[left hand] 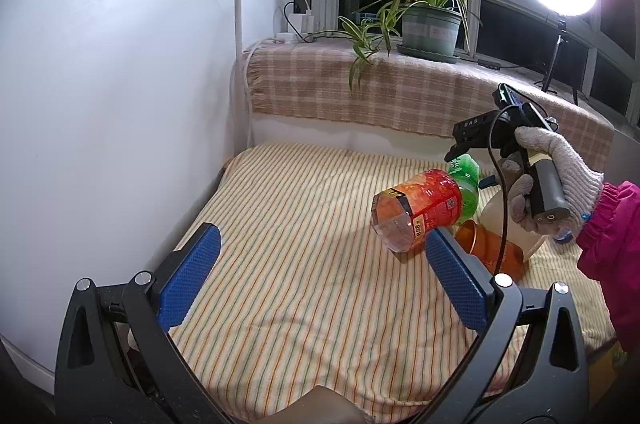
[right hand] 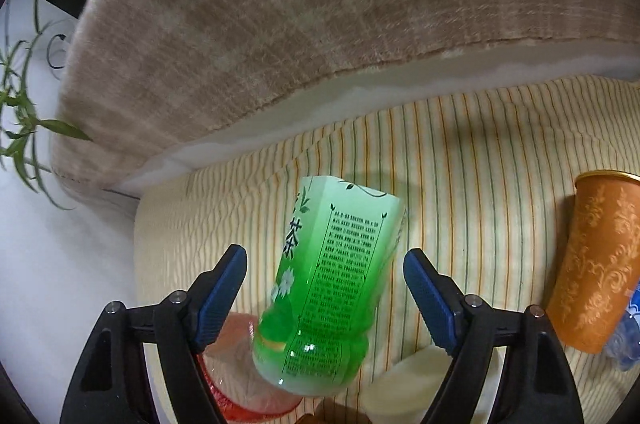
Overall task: Flip cup upright
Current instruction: 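Lift the green tea bottle off the bedspread with the right gripper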
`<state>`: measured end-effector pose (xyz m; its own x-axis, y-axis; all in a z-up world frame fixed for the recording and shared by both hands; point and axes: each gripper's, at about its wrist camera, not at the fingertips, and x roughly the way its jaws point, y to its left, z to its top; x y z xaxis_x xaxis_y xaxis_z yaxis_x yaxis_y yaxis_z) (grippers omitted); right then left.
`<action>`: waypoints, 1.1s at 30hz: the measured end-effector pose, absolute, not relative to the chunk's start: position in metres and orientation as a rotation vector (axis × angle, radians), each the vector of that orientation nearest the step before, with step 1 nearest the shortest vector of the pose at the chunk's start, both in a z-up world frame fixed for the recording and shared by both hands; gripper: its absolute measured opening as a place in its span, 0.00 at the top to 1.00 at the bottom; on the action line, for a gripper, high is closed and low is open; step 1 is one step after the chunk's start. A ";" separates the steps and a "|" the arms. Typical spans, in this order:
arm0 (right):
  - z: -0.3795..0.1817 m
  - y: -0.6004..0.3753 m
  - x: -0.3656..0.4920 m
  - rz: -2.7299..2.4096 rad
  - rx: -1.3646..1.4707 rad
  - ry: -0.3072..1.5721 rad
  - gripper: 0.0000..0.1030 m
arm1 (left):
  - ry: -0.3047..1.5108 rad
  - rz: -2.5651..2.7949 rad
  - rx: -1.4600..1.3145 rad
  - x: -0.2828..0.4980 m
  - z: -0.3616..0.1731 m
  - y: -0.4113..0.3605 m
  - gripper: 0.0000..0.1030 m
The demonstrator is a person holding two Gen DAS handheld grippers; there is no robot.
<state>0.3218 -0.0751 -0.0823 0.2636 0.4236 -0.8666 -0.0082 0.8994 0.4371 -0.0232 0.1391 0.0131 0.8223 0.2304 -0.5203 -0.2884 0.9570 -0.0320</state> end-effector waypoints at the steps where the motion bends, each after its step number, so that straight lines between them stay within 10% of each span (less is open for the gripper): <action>1: -0.084 -0.073 0.323 0.299 0.374 1.286 0.24 | 0.539 0.278 -0.111 -0.023 0.013 0.140 0.00; 13: -0.111 -0.037 0.332 0.273 0.309 1.324 0.42 | 0.541 0.296 -0.120 -0.023 0.012 0.149 0.00; 33: -0.040 -0.050 0.302 0.375 0.305 1.079 0.44 | 0.510 0.277 -0.110 -0.029 0.020 0.136 0.00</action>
